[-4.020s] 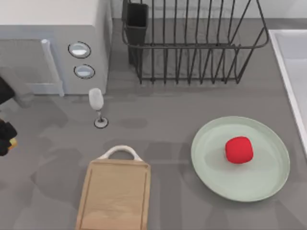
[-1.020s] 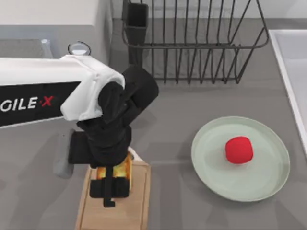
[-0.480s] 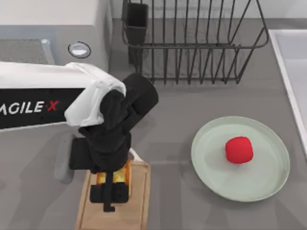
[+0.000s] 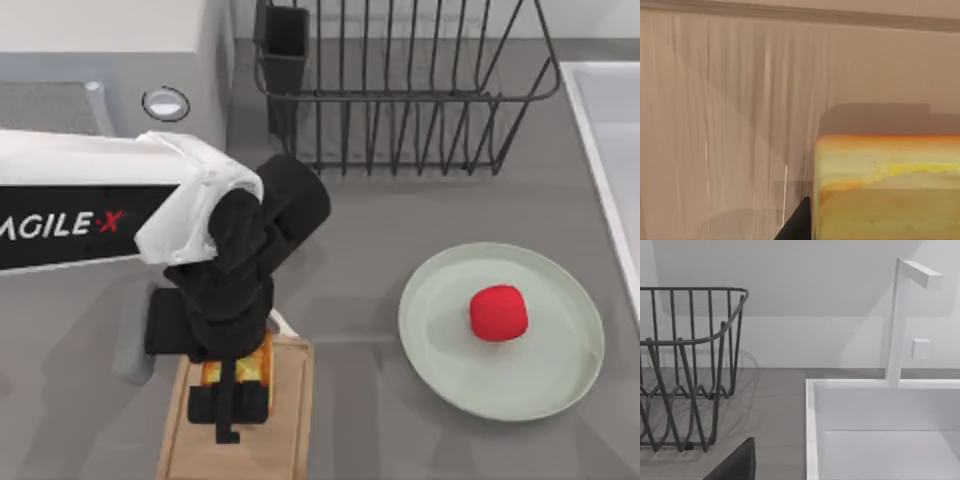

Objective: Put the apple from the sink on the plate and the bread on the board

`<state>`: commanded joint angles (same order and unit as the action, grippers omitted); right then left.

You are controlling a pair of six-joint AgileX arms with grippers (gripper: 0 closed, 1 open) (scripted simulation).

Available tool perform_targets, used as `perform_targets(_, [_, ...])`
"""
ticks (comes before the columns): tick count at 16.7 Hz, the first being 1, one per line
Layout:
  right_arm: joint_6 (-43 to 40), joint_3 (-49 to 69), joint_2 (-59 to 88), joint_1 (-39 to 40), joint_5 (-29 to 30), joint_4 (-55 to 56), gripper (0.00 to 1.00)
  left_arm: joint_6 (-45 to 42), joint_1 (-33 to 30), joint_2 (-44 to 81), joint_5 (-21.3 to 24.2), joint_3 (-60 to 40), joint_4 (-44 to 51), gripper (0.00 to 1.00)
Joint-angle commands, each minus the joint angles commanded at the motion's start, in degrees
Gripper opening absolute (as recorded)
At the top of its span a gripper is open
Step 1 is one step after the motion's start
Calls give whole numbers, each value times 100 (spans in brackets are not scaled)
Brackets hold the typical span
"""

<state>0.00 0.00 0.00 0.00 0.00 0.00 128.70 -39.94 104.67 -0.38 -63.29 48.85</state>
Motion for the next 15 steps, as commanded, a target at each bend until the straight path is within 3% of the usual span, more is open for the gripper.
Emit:
perform_targets(4, [0,0,0,0,0,0,100,0,0,0,0,0,0,98])
perform_targets(15, [0,0,0,0,0,0,100,-43,24,-51,0,22,-24,100])
